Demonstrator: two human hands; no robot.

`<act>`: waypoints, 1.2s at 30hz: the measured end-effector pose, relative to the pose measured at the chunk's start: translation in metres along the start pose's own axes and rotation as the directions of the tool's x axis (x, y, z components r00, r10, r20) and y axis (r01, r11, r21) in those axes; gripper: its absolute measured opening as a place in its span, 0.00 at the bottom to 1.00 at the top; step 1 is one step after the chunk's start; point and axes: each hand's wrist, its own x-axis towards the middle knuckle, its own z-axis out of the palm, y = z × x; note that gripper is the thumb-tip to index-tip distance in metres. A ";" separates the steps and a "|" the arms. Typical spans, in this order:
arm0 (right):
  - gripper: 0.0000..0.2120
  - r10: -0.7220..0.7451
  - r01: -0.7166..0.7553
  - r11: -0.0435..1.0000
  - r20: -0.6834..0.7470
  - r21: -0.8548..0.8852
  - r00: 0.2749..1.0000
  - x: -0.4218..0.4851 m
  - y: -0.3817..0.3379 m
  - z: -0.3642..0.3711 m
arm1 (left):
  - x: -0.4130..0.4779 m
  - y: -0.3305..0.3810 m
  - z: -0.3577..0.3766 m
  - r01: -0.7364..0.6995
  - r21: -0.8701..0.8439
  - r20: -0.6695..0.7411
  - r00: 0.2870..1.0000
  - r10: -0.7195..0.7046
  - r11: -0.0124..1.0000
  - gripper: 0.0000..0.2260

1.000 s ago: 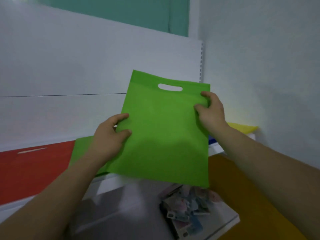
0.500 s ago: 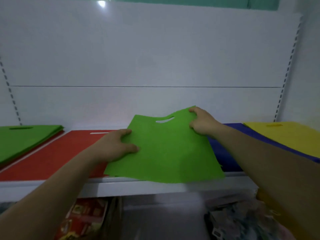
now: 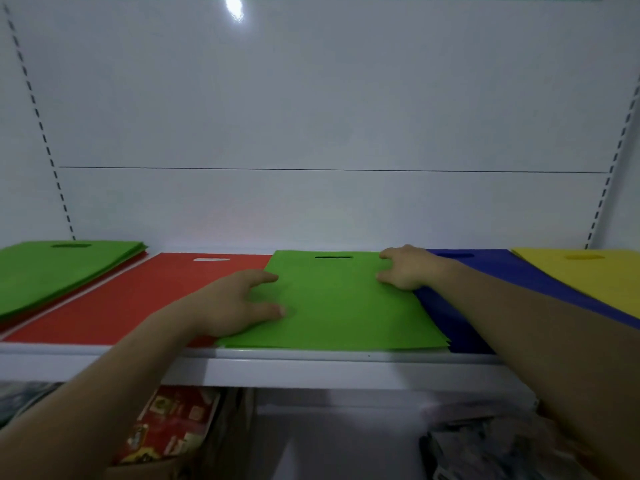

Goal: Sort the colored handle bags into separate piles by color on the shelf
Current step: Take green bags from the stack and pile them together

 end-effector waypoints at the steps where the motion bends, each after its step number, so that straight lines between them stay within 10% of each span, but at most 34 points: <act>1: 0.30 -0.017 0.017 1.000 0.009 0.000 1.000 -0.002 -0.001 -0.001 | -0.006 0.003 -0.001 -0.022 -0.012 0.050 0.999 0.022 1.000 0.37; 5: 0.31 -0.072 0.073 0.997 0.109 0.001 0.991 -0.009 -0.006 -0.003 | -0.026 0.012 -0.005 -0.036 0.073 0.218 0.976 0.019 0.997 0.60; 12: 0.26 -0.063 0.070 0.994 0.083 -0.079 0.995 -0.007 -0.010 0.006 | -0.030 0.008 0.001 -0.062 0.110 0.190 0.981 0.040 0.992 0.63; 17: 0.30 -0.054 0.059 0.998 0.117 -0.039 0.992 -0.007 -0.007 0.008 | -0.029 0.007 0.003 -0.062 0.074 0.117 0.992 0.053 0.995 0.60; 22: 0.32 -0.053 0.061 0.997 0.161 -0.051 0.986 -0.005 -0.008 0.008 | -0.029 0.009 0.005 -0.043 0.065 0.100 0.994 0.036 0.997 0.34; 29: 0.32 -0.084 0.089 0.995 0.106 -0.037 0.991 -0.005 -0.012 0.000 | -0.031 0.015 -0.003 0.029 0.065 0.150 0.988 -0.038 0.997 0.57; 36: 0.32 -0.200 0.200 0.979 -0.008 0.025 0.980 0.000 -0.028 -0.013 | -0.029 0.027 -0.012 0.083 0.020 -0.058 0.995 -0.082 0.996 0.29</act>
